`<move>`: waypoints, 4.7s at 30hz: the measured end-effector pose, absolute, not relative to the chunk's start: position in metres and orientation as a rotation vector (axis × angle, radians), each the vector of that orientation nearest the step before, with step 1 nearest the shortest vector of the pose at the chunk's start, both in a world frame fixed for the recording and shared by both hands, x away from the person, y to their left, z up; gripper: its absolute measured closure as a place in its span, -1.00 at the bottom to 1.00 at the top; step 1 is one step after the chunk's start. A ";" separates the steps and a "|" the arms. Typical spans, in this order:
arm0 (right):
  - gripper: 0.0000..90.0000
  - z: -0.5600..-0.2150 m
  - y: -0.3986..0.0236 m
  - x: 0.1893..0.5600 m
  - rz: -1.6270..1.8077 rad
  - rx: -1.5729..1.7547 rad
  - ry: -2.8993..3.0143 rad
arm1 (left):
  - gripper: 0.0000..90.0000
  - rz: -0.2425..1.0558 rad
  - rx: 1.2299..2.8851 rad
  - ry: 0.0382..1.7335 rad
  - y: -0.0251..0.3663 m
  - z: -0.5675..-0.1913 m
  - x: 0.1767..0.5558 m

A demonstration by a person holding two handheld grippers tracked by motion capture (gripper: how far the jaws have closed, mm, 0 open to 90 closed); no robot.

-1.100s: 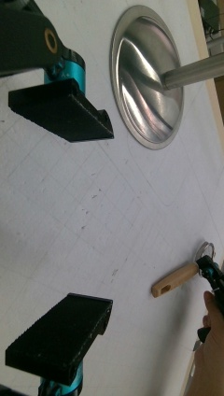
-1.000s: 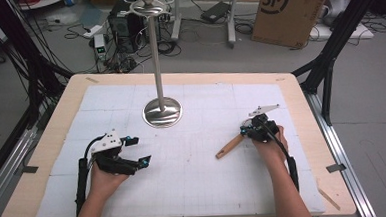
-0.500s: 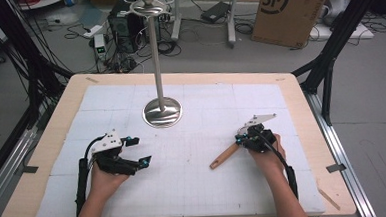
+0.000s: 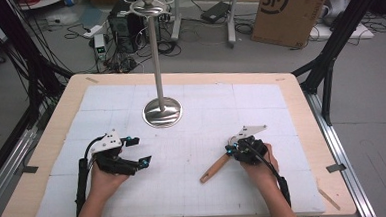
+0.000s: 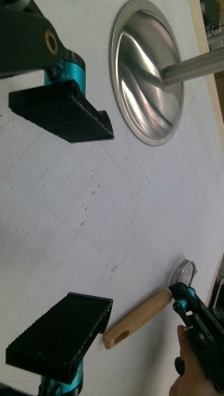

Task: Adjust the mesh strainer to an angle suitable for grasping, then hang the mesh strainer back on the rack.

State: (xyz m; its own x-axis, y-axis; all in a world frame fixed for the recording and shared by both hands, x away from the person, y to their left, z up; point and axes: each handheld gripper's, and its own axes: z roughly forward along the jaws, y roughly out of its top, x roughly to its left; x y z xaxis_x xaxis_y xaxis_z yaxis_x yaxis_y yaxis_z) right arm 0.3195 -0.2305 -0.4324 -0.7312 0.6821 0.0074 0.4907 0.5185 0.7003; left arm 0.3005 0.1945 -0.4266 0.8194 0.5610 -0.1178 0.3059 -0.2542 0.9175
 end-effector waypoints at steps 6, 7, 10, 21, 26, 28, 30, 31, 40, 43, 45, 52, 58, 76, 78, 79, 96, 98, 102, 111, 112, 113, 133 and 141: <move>0.99 -0.421 -0.231 0.312 1.112 0.915 2.487 | -0.63 0.277 1.857 0.662 0.195 -0.427 0.301; 0.99 -0.420 -0.229 0.308 1.112 0.890 2.506 | -0.63 0.277 1.857 0.662 0.195 -0.427 0.301; 0.99 -0.418 -0.221 0.295 1.106 0.790 2.574 | -0.63 0.279 1.862 0.660 0.195 -0.428 0.302; 0.99 -0.430 -0.189 0.271 1.103 0.624 2.750 | -0.62 0.281 1.854 0.666 0.196 -0.427 0.301; 0.99 -0.434 -0.182 0.274 1.115 0.631 2.752 | -0.62 0.282 1.863 0.665 0.197 -0.428 0.302; 0.99 -0.434 -0.179 0.277 1.114 0.652 2.744 | -0.62 0.281 1.863 0.665 0.196 -0.428 0.302; 0.99 -0.435 -0.174 0.282 1.101 0.656 2.743 | -0.62 0.280 1.862 0.665 0.196 -0.428 0.302; 0.99 -0.435 -0.174 0.282 1.101 0.656 2.743 | -0.62 0.280 1.861 0.664 0.196 -0.428 0.302; 0.99 -0.440 -0.157 0.303 1.100 0.701 2.728 | -0.62 0.280 1.857 0.668 0.196 -0.429 0.302; 0.99 -0.440 -0.151 0.313 1.095 0.720 2.719 | -0.62 0.282 1.856 0.667 0.197 -0.429 0.302; 0.99 -0.439 -0.148 0.320 1.087 0.735 2.713 | -0.62 0.282 1.853 0.669 0.198 -0.428 0.303; 0.99 -0.438 -0.141 0.336 1.061 0.764 2.703 | -0.62 0.279 1.854 0.669 0.197 -0.429 0.303; 0.99 -0.438 -0.140 0.349 1.062 0.816 2.683 | -0.61 0.280 1.854 0.671 0.198 -0.429 0.303; 0.99 -0.434 -0.143 0.374 1.001 0.942 2.631 | -0.61 0.283 1.846 0.670 0.199 -0.428 0.303; 0.99 -0.433 -0.143 0.373 1.003 0.942 2.634 | -0.61 0.284 1.846 0.668 0.200 -0.428 0.302; 0.99 -0.432 -0.142 0.371 1.006 0.927 2.640 | -0.61 0.288 1.843 0.667 0.200 -0.427 0.302; 0.68 -0.409 -0.165 0.347 1.143 0.849 2.568 | -0.61 0.286 1.826 0.662 0.202 -0.424 0.302; 0.65 -0.408 -0.171 0.346 1.160 0.863 2.554 | -0.61 0.289 1.823 0.661 0.202 -0.424 0.303; 0.50 -0.404 -0.178 0.342 1.186 0.862 2.531 | -0.61 0.293 1.828 0.660 0.201 -0.423 0.302; 0.10 -0.399 -0.193 0.339 1.212 0.916 2.470 | -0.61 0.293 1.825 0.652 0.203 -0.421 0.302; 0.09 -0.399 -0.194 0.339 1.209 0.915 2.467 | -0.61 0.293 1.824 0.654 0.203 -0.421 0.302; 0.08 -0.400 -0.194 0.339 1.209 0.923 2.465 | -0.61 0.295 1.827 0.654 0.203 -0.421 0.302; 0.02 -0.402 -0.216 0.343 1.118 0.951 2.459 | -0.61 0.297 1.819 0.655 0.203 -0.420 0.302; 0.03 -0.415 -0.209 0.352 1.028 0.919 2.520 | -0.60 0.294 1.827 0.658 0.201 -0.422 0.302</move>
State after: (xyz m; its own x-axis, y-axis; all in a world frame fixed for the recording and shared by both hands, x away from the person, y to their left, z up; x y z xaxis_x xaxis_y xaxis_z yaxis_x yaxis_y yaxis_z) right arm 0.3525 -0.2089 -0.4149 -0.7629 0.6465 -0.0085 0.4562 0.5475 0.7015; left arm 0.3025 0.2010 -0.4216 0.8136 0.5696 -0.1166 0.2929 -0.2283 0.9285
